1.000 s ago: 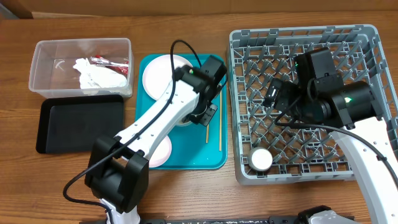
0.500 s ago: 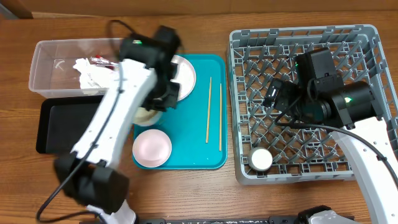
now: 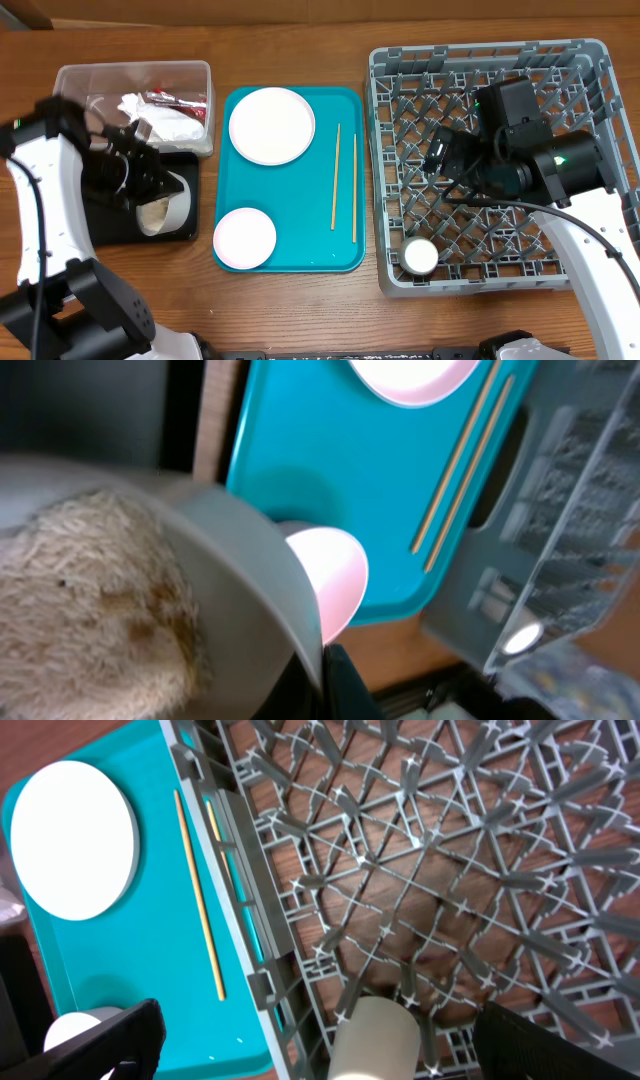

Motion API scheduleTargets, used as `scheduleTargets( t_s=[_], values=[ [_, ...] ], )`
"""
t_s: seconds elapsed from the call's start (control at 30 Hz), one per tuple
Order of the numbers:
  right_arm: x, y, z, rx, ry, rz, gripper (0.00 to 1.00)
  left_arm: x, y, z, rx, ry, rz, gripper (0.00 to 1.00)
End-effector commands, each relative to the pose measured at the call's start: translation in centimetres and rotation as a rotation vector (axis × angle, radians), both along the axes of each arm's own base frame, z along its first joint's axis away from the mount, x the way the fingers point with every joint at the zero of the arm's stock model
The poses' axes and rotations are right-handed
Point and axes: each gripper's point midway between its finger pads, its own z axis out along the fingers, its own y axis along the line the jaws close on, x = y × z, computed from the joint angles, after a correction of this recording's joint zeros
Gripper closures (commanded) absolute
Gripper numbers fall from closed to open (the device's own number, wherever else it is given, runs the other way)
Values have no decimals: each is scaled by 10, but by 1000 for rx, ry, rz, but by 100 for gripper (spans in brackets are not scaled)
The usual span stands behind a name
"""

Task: Sort waste into correct bins and load items into the dishwasher
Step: 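Tip the rice bowl over the black tray to dump the rice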

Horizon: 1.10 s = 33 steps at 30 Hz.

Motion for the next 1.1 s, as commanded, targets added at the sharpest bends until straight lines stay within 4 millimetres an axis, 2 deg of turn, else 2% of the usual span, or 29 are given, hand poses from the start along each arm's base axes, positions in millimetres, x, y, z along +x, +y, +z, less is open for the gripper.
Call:
scheduleTargets(
  t_s=[0.0,0.17,0.37,0.5,0.57,0.63,0.9,0.97,1.0,1.07],
  values=[
    [3,-2,9,-5,-34,3,0,12,7,-5,-252,-222,76,96],
    [4,-2,9,-4,-36,3,0,27,37,-12,-394,-405,220,96],
    [4,-2,10,-4,-37,3,0,44,51,-13,-616,-479,316,96],
    [4,-2,10,-4,-37,3,0,50,60,-22,-843,-432,457,96],
    [4,-2,10,-4,-37,3,0,50,62,-24,-895,-408,495,96],
    [4,-2,9,-4,-37,3,0,51,66,-16,-939,-430,521,96],
    [4,-1,10,-3,-37,3,0,47,74,-8,-939,-368,570,96],
    [4,-1,10,-3,-37,3,0,43,75,-2,-801,-313,494,96],
    [4,-1,10,-3,-38,3,0,40,75,12,-685,-308,405,96],
    [4,-1,10,2,-40,5,0,40,72,39,-583,-347,318,96]
  ],
)
